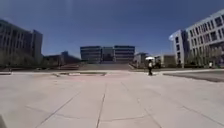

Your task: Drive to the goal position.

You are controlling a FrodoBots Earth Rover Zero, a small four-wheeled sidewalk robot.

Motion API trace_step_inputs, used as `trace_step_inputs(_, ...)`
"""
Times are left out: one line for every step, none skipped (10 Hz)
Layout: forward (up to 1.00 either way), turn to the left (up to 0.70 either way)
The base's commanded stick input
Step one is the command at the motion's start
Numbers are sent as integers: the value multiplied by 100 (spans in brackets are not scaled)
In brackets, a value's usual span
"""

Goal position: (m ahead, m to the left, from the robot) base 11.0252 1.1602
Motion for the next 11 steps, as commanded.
trace_step_inputs(5, 0)
trace_step_inputs(8, 0)
trace_step_inputs(70, 0)
trace_step_inputs(70, 0)
trace_step_inputs(70, 0)
trace_step_inputs(70, 0)
trace_step_inputs(70, 0)
trace_step_inputs(70, 0)
trace_step_inputs(70, 0)
trace_step_inputs(70, 0)
trace_step_inputs(70, 0)
